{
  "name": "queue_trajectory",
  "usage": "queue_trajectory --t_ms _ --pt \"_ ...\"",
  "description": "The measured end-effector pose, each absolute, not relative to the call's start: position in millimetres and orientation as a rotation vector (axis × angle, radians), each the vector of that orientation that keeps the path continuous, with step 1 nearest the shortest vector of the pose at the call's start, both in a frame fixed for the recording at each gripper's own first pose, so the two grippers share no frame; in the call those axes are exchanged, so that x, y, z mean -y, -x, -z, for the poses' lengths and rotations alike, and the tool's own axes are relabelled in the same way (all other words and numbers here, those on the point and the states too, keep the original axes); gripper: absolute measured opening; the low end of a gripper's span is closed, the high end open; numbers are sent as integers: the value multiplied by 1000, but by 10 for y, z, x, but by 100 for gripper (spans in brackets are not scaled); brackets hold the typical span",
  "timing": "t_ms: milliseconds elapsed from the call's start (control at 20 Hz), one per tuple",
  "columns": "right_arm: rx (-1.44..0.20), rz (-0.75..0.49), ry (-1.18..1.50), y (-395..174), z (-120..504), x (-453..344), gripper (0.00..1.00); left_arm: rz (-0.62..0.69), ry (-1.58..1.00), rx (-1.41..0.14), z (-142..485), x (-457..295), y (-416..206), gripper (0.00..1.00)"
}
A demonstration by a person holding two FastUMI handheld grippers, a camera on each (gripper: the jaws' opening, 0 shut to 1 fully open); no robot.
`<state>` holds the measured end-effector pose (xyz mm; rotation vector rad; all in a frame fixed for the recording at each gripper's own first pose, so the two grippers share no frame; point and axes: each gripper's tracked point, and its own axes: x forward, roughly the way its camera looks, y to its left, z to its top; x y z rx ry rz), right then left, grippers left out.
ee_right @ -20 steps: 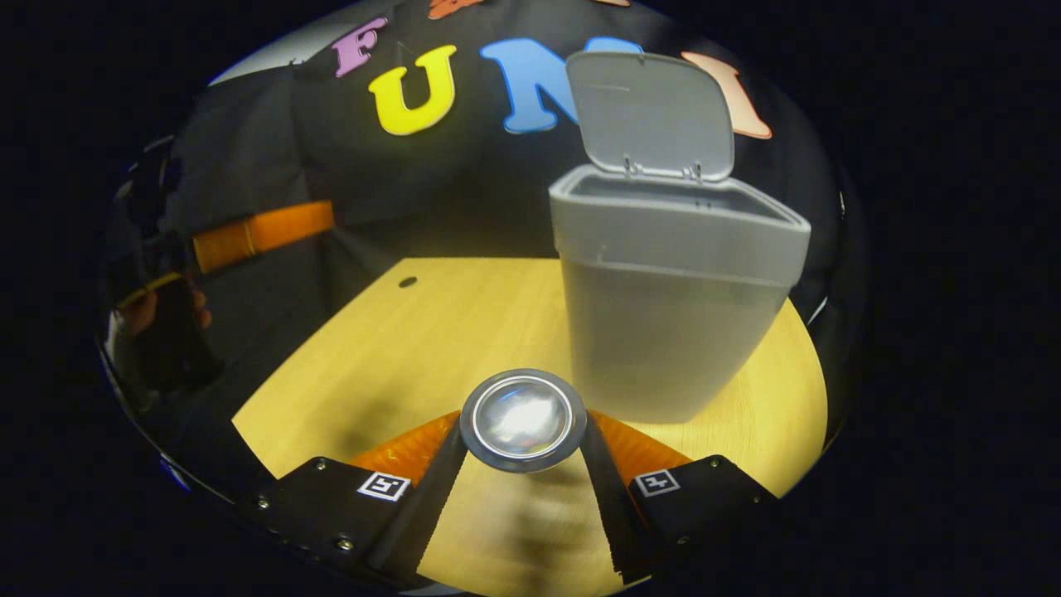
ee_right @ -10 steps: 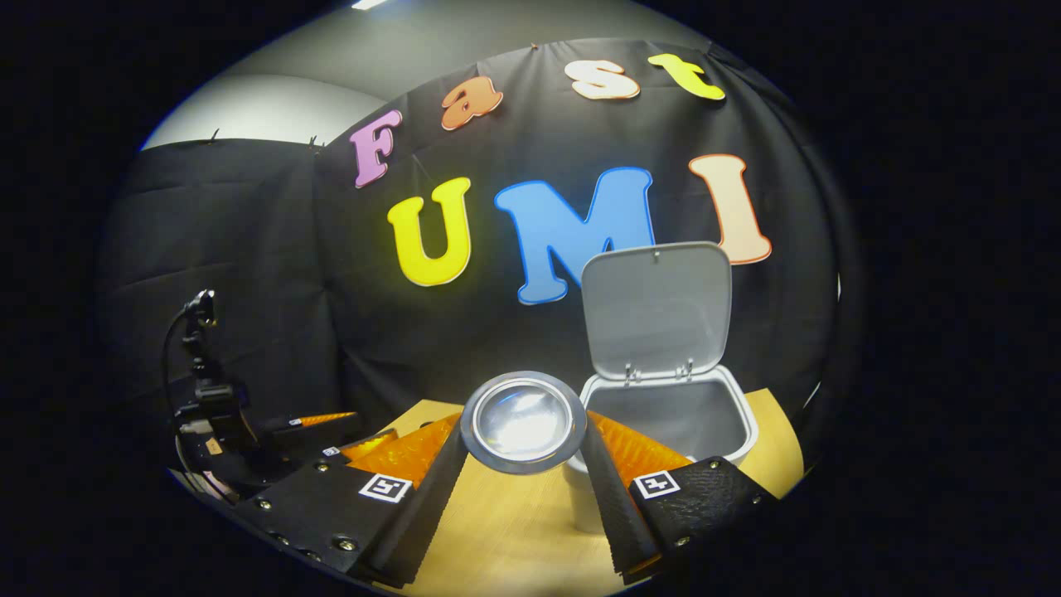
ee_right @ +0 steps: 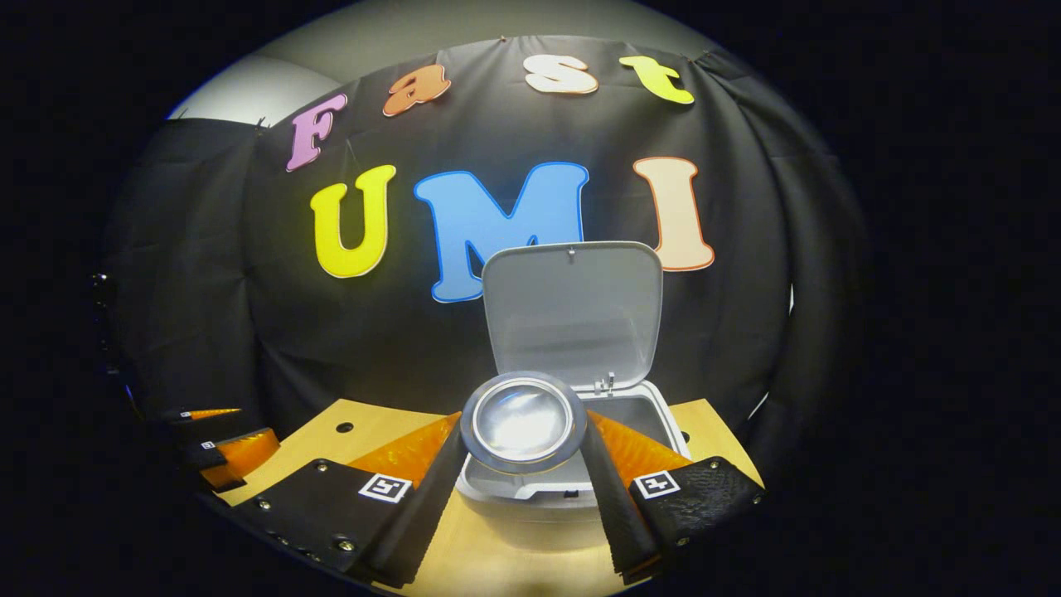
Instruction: Press the lid of the desktop garbage bin to open it, pick up the crumpled paper on the desktop and throw it into the bin, then pick up the pop can on the desktop and drop it into the bin, and finally close the garbage bin lid.
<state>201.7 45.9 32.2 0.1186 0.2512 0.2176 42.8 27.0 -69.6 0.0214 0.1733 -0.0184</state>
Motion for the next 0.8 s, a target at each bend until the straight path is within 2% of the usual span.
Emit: queue_trajectory --t_ms 50,100,200,250,300,350,450,500,650,800 --pt "-260 -212 -116 -2041 -286 -447 83 16 -21 -175 707 -286 -427 94" --pt "-268 -204 -112 -2064 -251 -436 83 13 -21 -175 713 -300 -425 86" --pt "-295 -191 -103 -2113 -138 -414 84 10 -22 -177 720 -312 -423 86" --pt "-304 -188 -102 -2121 -115 -415 84 9 -23 -177 725 -318 -411 94" --pt "-312 -185 -103 -2117 -83 -409 84 7 -24 -177 726 -331 -412 94" --pt "-318 -185 -105 -2119 -62 -412 84 6 -25 -177 726 -337 -414 100" --pt "-322 -183 -110 -2114 -29 -415 84 5 -25 -178 732 -332 -412 100" --pt "-323 -184 -112 -2110 -27 -417 84 5 -26 -180 736 -338 -412 93" --pt "-327 -184 -111 -2098 -22 -413 84 7 -27 -182 742 -331 -417 94" --pt "-328 -183 -115 -2090 -11 -404 84 9 -26 -182 741 -312 -420 98"
